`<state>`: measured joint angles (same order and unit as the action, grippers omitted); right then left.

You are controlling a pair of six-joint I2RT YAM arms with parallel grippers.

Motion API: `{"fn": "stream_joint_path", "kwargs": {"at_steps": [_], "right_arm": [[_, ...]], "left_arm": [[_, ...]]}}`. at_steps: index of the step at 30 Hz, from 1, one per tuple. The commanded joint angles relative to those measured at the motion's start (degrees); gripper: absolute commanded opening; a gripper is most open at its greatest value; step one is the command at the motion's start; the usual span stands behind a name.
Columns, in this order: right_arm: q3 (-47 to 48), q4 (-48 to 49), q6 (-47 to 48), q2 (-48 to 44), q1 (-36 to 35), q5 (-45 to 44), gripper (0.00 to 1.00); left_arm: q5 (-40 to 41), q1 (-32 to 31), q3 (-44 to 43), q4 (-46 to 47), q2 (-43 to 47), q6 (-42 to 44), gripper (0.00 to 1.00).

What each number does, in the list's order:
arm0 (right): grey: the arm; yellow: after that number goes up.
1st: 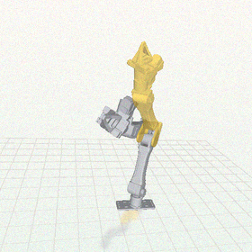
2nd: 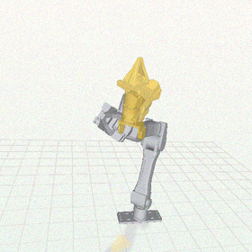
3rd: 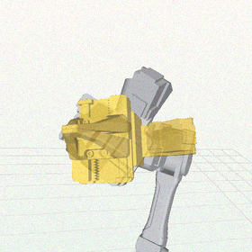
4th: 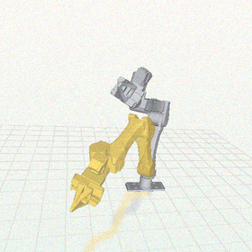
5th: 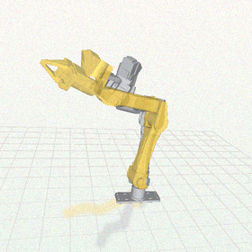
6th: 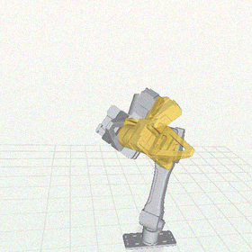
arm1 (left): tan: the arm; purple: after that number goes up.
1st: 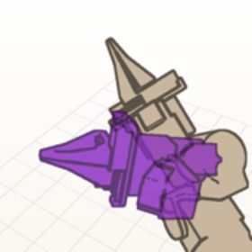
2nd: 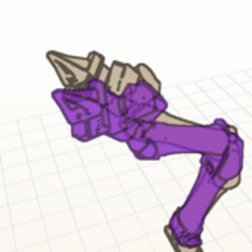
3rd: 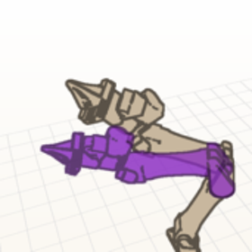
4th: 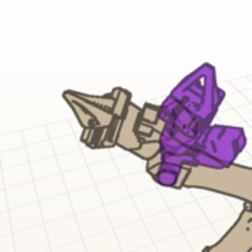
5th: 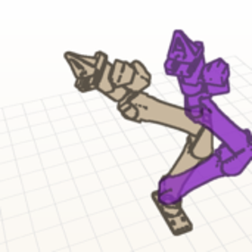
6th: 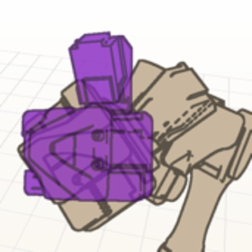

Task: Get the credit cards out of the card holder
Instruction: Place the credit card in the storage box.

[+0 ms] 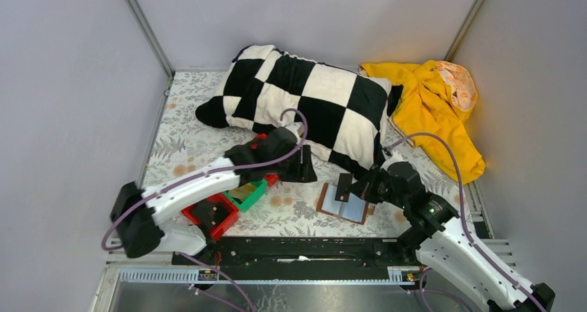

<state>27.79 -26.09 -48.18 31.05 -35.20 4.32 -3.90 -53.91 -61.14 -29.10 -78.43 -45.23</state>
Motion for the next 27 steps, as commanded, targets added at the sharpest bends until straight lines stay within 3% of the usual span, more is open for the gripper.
{"fn": "stream_joint_path", "kwargs": {"at_steps": [1, 8, 14, 21, 27], "right_arm": [[2.5, 14.1, 2.5, 4.9, 0.3, 12.5, 0.00], [8.0, 28.3, 3.5, 19.7, -0.5, 25.3, 0.00], [19.6, 33.8, 5.5, 36.8, -12.4, 25.4, 0.00], [35.6, 38.4, 6.4, 58.5, -22.2, 28.4, 0.00], [48.8, 37.0, 7.9, 72.4, -27.4, 31.2, 0.00]], "left_arm": [[-8.9, 5.2, 1.9, -2.4, 9.2, 2.3, 0.58], [-4.3, 12.4, -5.8, -17.9, 21.0, 6.4, 0.70], [3.3, 15.0, -23.1, -29.9, 20.0, 9.0, 0.72], [9.9, 15.5, -41.1, -32.9, 15.1, 8.3, 0.75], [10.0, 15.5, -44.5, -31.2, 14.6, 8.5, 0.75]]}}
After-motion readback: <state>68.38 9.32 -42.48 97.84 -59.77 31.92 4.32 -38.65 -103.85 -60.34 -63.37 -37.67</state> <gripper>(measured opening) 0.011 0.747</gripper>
